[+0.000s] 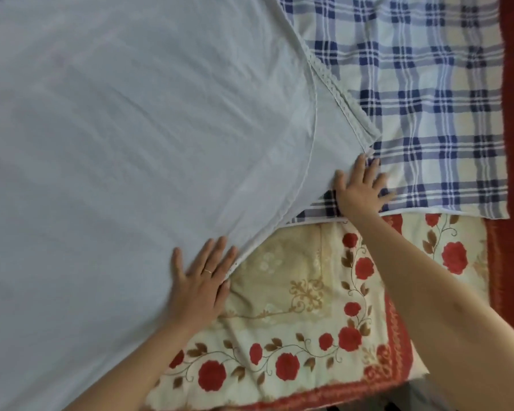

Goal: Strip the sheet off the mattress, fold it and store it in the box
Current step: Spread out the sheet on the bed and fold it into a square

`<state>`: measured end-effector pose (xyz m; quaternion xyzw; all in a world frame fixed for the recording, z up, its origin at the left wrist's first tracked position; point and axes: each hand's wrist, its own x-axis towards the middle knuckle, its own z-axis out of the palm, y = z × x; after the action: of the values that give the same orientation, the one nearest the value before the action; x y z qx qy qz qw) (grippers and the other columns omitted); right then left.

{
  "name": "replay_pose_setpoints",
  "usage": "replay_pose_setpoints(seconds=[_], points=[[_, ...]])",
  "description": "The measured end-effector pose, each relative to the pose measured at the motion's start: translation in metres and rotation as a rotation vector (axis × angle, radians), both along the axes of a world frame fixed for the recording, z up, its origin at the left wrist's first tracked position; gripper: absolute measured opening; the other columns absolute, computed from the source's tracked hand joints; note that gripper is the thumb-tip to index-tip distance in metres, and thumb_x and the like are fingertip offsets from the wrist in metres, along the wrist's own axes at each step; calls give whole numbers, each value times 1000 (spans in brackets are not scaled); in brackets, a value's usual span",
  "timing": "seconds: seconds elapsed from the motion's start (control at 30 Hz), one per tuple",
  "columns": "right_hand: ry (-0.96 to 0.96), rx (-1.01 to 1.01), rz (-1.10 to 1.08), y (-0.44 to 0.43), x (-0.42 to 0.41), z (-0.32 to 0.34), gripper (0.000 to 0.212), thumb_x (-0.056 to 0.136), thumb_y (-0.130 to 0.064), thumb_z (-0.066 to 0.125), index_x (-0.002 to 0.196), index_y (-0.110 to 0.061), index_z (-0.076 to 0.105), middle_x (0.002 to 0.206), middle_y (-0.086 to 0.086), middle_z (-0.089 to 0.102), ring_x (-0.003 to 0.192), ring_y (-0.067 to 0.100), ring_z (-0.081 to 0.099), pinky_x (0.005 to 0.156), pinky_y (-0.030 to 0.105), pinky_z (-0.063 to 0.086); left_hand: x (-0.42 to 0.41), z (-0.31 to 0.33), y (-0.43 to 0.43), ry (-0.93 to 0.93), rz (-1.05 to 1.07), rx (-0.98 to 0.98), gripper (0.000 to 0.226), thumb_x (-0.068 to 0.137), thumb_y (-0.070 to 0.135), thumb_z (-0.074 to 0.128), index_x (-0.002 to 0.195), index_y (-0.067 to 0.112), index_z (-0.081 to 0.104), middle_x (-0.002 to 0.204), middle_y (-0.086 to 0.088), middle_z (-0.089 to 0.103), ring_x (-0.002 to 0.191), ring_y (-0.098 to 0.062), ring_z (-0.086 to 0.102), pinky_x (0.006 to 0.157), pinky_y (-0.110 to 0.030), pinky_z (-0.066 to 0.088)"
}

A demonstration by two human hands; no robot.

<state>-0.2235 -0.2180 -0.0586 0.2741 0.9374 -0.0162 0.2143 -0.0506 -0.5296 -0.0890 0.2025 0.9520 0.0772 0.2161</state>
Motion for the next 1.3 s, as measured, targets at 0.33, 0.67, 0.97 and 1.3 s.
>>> replay_pose_setpoints(seconds=[0.33, 0.67, 0.97, 1.3], points=[[239, -407, 334, -287, 91, 65, 58, 81, -4, 47, 137, -13, 38, 152, 13, 18, 144, 29, 7, 118, 40, 6, -8, 75, -112, -23, 671, 699, 28, 87, 1, 46, 101, 11, 69, 105, -2, 68, 96, -21, 63, 84, -32, 49], [-255, -950, 750, -531, 244, 87, 51, 94, -20, 54, 140, -15, 35, 139, 9, 41, 127, 23, 40, 102, 33, 35, 221, 95, -406, 79, 1617, 145, 85, 68, 57, 63, 136, 11, 41, 148, -18, 26, 135, -34, 24, 108, -50, 25], [-521, -1072, 260, -604, 310, 69, 37, 91, -12, 52, 127, -13, 47, 110, 2, 52, 103, 20, 46, 82, 27, 36, 254, 96, -394, -92, 1777, 485, 65, 72, 38, 74, 119, 19, 33, 99, 6, 53, 96, -23, 58, 89, -38, 45], [-611, -1138, 231, -609, 350, 77, 27, 89, 2, 41, 110, -12, 51, 91, 6, 58, 80, 14, 52, 74, 23, 42, 302, 114, -377, -291, 1649, 615, 22, 75, 27, 66, 68, 15, 49, 64, 1, 50, 66, -21, 52, 55, -27, 35]])
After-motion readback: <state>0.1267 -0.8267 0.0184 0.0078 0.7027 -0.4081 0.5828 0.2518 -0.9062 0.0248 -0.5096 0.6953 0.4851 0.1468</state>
